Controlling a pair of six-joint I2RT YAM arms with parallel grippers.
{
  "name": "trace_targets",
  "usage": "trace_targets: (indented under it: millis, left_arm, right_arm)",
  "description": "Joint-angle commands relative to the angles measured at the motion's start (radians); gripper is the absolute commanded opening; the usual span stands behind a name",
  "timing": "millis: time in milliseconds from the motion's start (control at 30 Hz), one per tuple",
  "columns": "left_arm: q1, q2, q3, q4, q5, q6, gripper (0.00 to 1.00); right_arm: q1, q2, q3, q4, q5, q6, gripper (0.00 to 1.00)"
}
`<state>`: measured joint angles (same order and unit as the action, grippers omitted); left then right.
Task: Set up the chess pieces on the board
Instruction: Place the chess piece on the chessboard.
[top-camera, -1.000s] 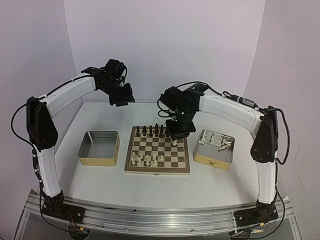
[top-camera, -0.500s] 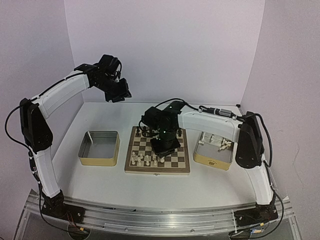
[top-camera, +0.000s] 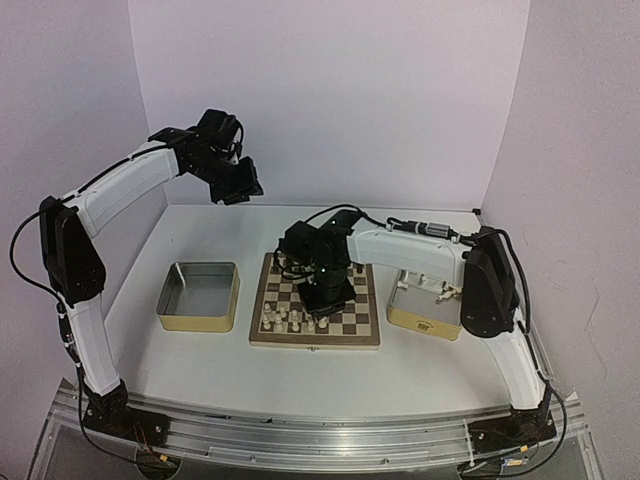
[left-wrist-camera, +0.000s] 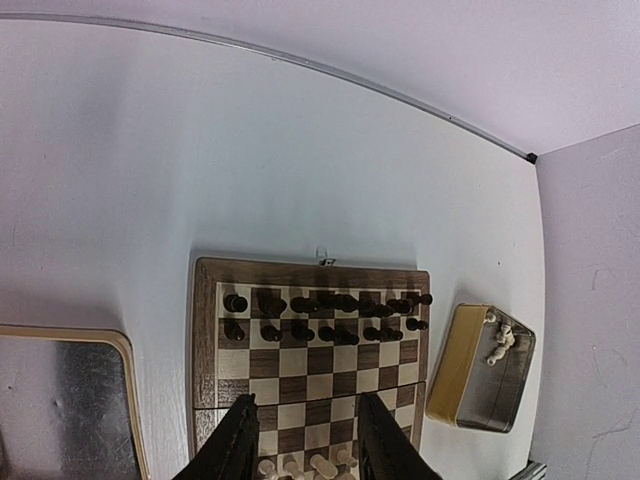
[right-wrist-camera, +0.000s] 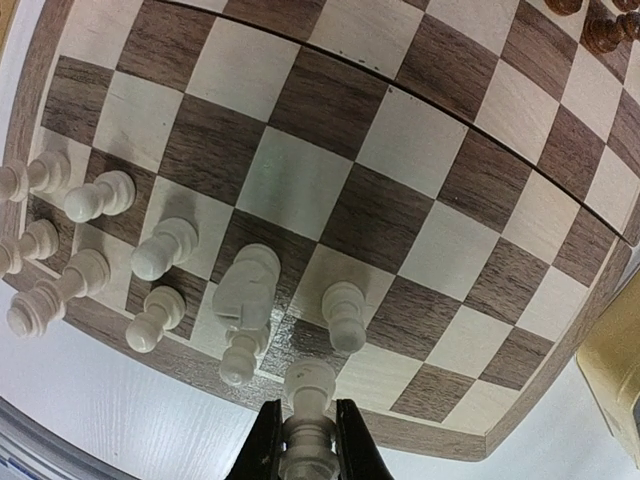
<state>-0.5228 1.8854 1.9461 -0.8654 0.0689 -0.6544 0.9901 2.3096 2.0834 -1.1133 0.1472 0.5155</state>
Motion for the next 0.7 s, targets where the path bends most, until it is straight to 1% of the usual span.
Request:
trace_targets:
  millis: [0,667]
  left_arm:
    - [0.001,-0.029,0.011,-0.004,0.005,0.009,0.33]
    - [0.001,-0.011,0.033,-0.004,0.0,0.005,0.33]
  right_arm:
    - [0.007,0.01,0.024,0.011,0.019,-0.01,0.0]
    - [0.006,0.025,-0.009,0.018,0.001,-0.019,0.0]
